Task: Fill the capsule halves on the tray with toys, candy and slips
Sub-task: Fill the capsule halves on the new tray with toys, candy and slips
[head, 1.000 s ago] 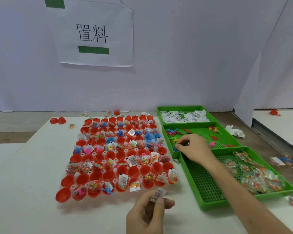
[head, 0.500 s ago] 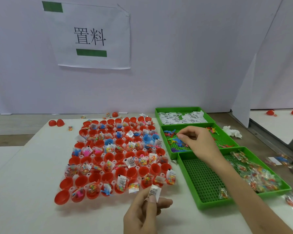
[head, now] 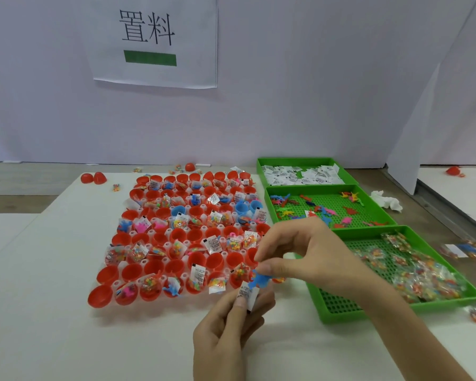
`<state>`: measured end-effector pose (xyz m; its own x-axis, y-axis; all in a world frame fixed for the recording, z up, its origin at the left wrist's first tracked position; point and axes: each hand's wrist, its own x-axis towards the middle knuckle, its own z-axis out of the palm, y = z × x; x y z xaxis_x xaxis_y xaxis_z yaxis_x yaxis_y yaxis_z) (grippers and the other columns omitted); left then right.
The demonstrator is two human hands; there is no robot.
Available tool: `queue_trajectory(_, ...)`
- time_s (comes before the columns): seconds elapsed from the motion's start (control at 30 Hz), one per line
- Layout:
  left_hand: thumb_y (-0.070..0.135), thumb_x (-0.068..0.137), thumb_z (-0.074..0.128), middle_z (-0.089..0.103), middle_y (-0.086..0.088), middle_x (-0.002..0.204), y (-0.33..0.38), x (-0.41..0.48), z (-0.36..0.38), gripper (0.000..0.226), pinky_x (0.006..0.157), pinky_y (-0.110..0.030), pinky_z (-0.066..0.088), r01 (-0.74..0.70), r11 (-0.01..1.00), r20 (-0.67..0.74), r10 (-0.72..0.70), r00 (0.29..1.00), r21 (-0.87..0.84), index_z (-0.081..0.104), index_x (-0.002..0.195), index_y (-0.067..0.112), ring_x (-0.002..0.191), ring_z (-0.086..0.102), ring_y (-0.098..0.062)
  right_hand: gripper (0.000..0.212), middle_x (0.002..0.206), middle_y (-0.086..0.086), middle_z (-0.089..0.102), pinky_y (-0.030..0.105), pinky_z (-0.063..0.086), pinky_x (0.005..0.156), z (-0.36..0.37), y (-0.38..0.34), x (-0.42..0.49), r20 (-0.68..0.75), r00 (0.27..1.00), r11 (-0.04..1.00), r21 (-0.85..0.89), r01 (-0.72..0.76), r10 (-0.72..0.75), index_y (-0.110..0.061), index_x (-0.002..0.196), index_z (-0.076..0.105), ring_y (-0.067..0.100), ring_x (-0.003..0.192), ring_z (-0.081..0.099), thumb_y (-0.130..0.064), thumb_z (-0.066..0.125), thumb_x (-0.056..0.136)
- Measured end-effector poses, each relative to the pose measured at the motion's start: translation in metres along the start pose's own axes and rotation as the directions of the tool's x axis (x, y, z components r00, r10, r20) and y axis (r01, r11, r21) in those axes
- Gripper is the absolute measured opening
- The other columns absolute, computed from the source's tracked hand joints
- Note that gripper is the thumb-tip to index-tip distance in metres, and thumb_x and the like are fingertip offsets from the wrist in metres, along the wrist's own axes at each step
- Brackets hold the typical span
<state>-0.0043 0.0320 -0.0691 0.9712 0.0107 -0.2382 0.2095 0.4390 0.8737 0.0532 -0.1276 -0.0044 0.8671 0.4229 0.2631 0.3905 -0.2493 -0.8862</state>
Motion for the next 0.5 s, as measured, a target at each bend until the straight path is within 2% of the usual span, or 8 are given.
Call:
queue_trajectory(0.1, 0.002, 0.097, 0.046, 0.076, -0.015, 0.085, 0.0, 0.001, 0.0, 0.025, 0.055, -0.022, 0.058, 0.04, 0.999, 0.004, -0.04, 0.999, -0.032, 0.07, 0.095, 0.01, 0.078, 0.075, -0.027, 0.007, 0.082, -0.003, 0.075, 0.023, 0.056, 0.072, 0.005, 0.002, 0.0, 0.065, 0.998, 0.99, -0.142, 0.005, 0.004, -0.014, 0.087, 0.077, 0.014, 0.076, 0.071, -0.012, 0.081, 0.081)
queue_trajectory(0.27, 0.005, 0.1, 0.037, 0.076, -0.017, 0.082, 0.0, 0.008, -0.002, 0.03, 0.055, -0.027, 0.06, 0.14, 0.99, 0.064, -0.139, 0.988, -0.02, 0.067, 0.095, 0.005, 0.07, 0.075, -0.026, 0.009, 0.078, -0.01, 0.073, 0.016, 0.051, 0.069, 0.008, 0.003, 0.0, 0.121, 0.992, 0.969, -0.246, 0.003, 0.028, -0.016, 0.084, 0.077, 0.007, 0.073, 0.068, -0.01, 0.082, 0.08)
queue_trajectory(0.4, 0.008, 0.097, 0.048, 0.078, -0.006, 0.086, -0.008, 0.003, -0.002, 0.022, 0.062, -0.024, 0.058, -0.034, 0.991, 0.096, 0.022, 0.995, 0.127, 0.068, 0.102, 0.015, 0.082, 0.075, -0.021, 0.009, 0.079, -0.011, 0.071, 0.019, 0.052, 0.069, 0.008, 0.005, 0.0, 0.121, 0.993, 0.961, -0.275, 0.031, 0.003, -0.018, 0.084, 0.076, 0.009, 0.075, 0.067, -0.011, 0.082, 0.08)
queue_trajectory(0.5, 0.001, 0.094, 0.051, 0.077, -0.009, 0.088, -0.011, 0.0, -0.004, 0.024, 0.063, -0.021, 0.058, -0.103, 0.983, 0.123, 0.084, 0.989, 0.153, 0.068, 0.104, 0.014, 0.085, 0.075, -0.022, 0.007, 0.081, -0.01, 0.07, 0.029, 0.055, 0.071, 0.008, 0.004, 0.0, 0.107, 0.994, 0.95, -0.31, 0.029, 0.005, -0.018, 0.086, 0.077, 0.014, 0.078, 0.066, -0.019, 0.082, 0.082)
